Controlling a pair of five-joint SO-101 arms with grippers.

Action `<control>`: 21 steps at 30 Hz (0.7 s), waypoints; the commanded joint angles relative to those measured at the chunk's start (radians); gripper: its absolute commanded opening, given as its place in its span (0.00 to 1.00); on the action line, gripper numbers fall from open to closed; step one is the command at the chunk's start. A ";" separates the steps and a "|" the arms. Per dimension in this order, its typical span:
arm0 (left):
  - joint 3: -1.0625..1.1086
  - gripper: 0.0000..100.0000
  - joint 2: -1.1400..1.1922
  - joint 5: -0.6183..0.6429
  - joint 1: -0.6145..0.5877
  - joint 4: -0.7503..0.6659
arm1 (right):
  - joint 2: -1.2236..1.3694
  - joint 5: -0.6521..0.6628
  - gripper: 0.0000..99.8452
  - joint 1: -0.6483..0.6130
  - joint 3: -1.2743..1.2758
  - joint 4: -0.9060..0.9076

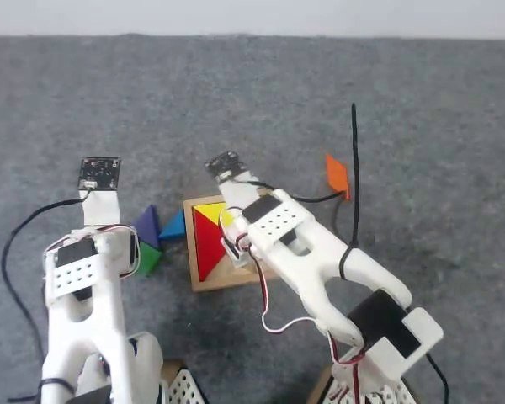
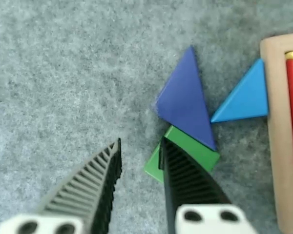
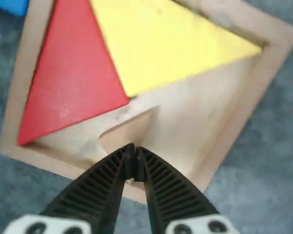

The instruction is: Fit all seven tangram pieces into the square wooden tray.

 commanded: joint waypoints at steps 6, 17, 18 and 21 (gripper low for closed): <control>-0.012 0.12 -0.029 0.009 -0.002 -0.018 | -0.021 -0.058 0.01 0.059 -0.155 0.122; -0.013 0.09 -0.029 0.014 -0.003 -0.026 | 0.071 0.038 0.01 0.062 -0.051 0.056; -0.013 0.07 -0.029 0.014 -0.003 -0.038 | 0.084 0.038 0.01 0.044 -0.051 0.047; -0.013 0.02 -0.029 0.009 -0.003 -0.057 | 0.101 0.038 0.01 -0.021 -0.052 0.027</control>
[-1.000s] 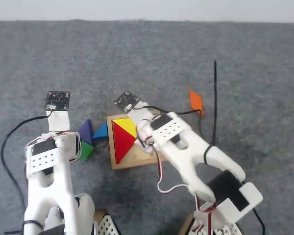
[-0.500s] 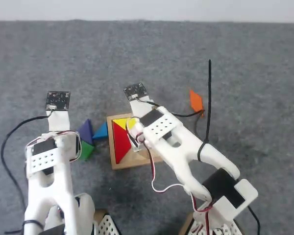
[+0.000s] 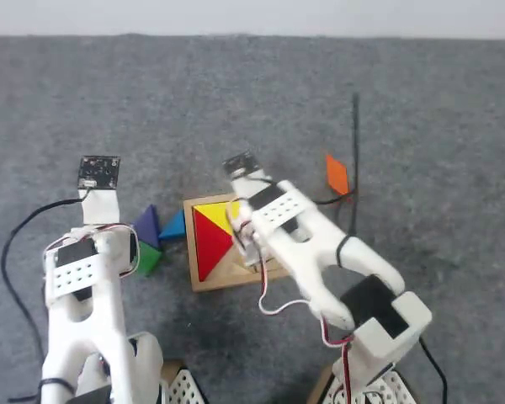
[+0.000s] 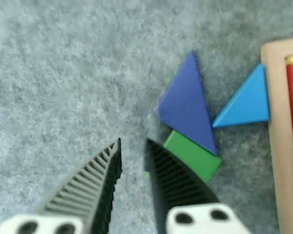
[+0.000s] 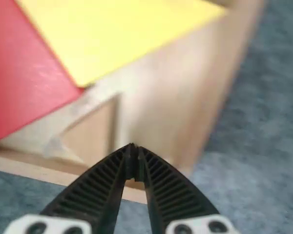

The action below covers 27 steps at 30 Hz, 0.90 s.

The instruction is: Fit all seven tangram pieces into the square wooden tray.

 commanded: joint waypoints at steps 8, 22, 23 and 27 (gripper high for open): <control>-0.013 0.01 -0.029 0.011 -0.003 -0.032 | -0.005 0.000 0.01 -0.150 -0.071 -0.008; -0.018 0.01 -0.029 0.015 -0.034 -0.034 | -0.008 -0.092 0.01 -0.165 -0.158 0.024; -0.025 0.01 -0.029 0.015 -0.044 -0.035 | -0.015 -0.089 0.01 -0.137 -0.160 0.025; -0.028 0.01 -0.029 0.017 -0.058 -0.040 | -0.076 0.118 0.01 -0.050 -0.163 0.065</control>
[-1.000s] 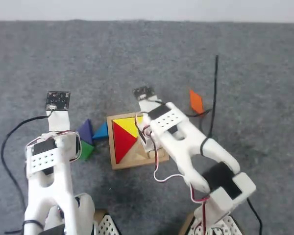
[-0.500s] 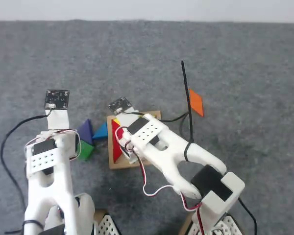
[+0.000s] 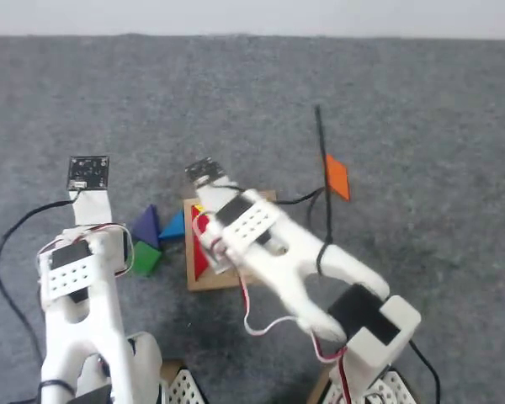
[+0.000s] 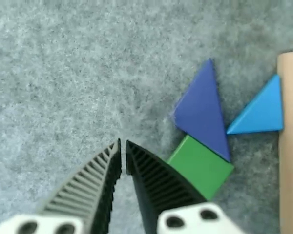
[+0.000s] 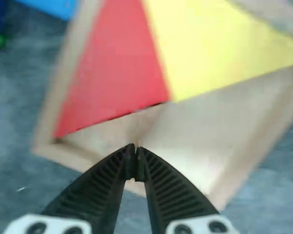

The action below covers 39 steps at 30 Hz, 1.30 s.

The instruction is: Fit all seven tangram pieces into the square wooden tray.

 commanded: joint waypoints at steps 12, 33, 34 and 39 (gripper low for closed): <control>-0.033 0.01 -0.029 0.014 -0.017 -0.025 | -0.188 0.723 0.24 -0.071 -0.063 0.082; -0.036 0.01 -0.029 0.055 -0.018 -0.023 | 0.088 0.193 0.05 -0.015 -0.055 -0.087; -0.036 0.01 -0.029 0.055 -0.018 -0.023 | 0.090 0.167 0.01 -0.002 -0.057 -0.076; -0.036 0.01 -0.029 0.052 -0.018 -0.023 | 0.084 0.057 0.01 0.050 -0.057 -0.001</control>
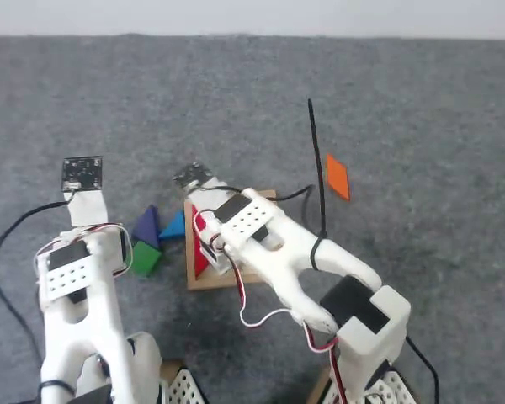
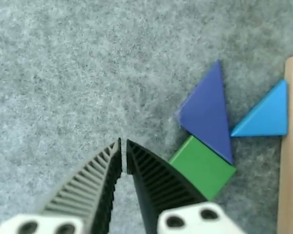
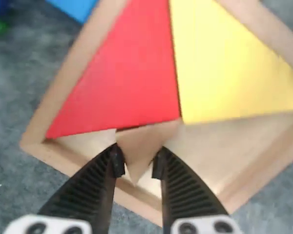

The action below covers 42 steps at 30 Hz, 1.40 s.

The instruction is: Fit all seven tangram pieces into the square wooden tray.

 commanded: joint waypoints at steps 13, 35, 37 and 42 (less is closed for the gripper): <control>-0.036 0.01 -0.029 0.005 -0.008 -0.021 | -0.005 -0.180 0.01 0.257 -0.028 0.134; -0.036 0.01 -0.029 0.005 -0.008 -0.021 | -0.076 -0.173 0.01 0.007 -0.095 0.022; -0.036 0.01 -0.029 0.005 -0.008 -0.021 | -0.076 -0.173 0.01 -0.021 -0.095 -0.005; -0.036 0.01 -0.029 0.005 -0.008 -0.021 | -0.068 -0.173 0.01 -0.071 -0.155 -0.024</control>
